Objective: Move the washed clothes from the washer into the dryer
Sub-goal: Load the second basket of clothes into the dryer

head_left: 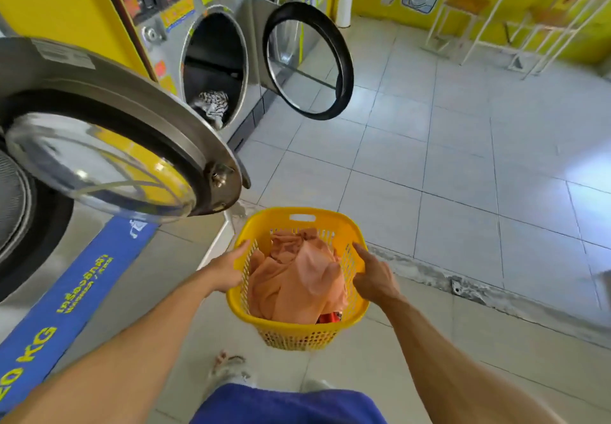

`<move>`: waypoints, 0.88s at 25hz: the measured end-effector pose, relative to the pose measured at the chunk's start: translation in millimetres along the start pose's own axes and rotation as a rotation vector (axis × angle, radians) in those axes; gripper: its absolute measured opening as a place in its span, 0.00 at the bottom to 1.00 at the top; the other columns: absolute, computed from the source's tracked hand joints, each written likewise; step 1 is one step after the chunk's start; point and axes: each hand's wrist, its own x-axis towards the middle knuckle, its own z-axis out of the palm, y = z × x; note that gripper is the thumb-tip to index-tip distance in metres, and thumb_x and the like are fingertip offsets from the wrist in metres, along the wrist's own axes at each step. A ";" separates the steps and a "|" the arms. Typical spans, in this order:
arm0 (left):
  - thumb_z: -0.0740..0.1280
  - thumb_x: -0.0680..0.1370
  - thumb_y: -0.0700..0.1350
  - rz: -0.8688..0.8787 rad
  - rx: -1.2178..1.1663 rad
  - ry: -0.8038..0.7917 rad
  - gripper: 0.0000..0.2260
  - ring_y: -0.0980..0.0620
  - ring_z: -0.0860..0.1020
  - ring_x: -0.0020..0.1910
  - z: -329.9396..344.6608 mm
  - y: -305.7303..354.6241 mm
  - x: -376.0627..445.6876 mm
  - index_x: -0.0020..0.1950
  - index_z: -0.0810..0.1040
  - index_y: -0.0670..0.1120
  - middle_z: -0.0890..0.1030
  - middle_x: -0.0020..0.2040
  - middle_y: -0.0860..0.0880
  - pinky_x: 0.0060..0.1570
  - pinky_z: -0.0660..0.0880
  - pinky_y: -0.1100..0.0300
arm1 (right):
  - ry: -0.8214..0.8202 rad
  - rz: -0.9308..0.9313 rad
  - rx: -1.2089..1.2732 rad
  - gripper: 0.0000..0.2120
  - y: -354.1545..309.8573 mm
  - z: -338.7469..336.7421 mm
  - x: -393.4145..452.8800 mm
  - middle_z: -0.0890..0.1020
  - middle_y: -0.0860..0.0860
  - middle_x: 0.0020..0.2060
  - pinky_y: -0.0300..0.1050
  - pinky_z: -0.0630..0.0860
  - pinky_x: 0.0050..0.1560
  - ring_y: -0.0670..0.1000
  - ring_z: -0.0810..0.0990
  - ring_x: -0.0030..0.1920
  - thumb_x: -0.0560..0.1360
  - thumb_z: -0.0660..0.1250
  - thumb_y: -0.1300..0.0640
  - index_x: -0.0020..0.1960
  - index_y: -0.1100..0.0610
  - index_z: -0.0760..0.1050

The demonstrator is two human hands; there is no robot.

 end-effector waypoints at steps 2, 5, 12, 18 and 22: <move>0.61 0.71 0.39 0.043 0.029 -0.001 0.40 0.40 0.79 0.55 1.9 36.4 18.3 0.77 0.50 0.65 0.72 0.70 0.41 0.39 0.74 0.60 | 0.045 0.034 0.025 0.43 17.7 -26.9 6.6 0.79 0.55 0.45 0.52 0.78 0.50 0.60 0.81 0.52 0.67 0.59 0.64 0.77 0.37 0.57; 0.62 0.73 0.37 0.069 0.027 -0.018 0.40 0.40 0.80 0.53 -3.0 82.1 47.3 0.77 0.49 0.65 0.73 0.70 0.41 0.35 0.75 0.59 | 0.098 0.046 0.047 0.42 32.9 -61.5 26.3 0.79 0.55 0.43 0.50 0.78 0.46 0.60 0.81 0.48 0.68 0.60 0.64 0.77 0.38 0.57; 0.64 0.73 0.36 0.071 0.043 -0.041 0.41 0.40 0.80 0.53 -37.4 155.5 134.3 0.78 0.48 0.63 0.73 0.69 0.38 0.37 0.76 0.57 | 0.104 0.057 0.046 0.42 31.8 -114.5 117.3 0.81 0.59 0.53 0.52 0.79 0.52 0.61 0.80 0.51 0.68 0.59 0.63 0.78 0.38 0.56; 0.62 0.73 0.38 0.075 0.065 -0.044 0.40 0.41 0.79 0.57 -82.0 218.0 219.1 0.76 0.47 0.67 0.67 0.75 0.43 0.47 0.79 0.54 | 0.125 0.087 0.018 0.40 18.2 -170.1 217.9 0.80 0.59 0.49 0.48 0.78 0.45 0.59 0.78 0.42 0.70 0.60 0.64 0.78 0.39 0.56; 0.60 0.75 0.38 0.093 0.116 -0.014 0.40 0.41 0.76 0.62 -112.7 254.9 264.3 0.76 0.45 0.67 0.66 0.76 0.42 0.51 0.77 0.55 | 0.131 0.065 -0.042 0.40 1.2 -208.7 273.1 0.76 0.56 0.43 0.50 0.78 0.43 0.60 0.78 0.43 0.71 0.60 0.63 0.78 0.39 0.56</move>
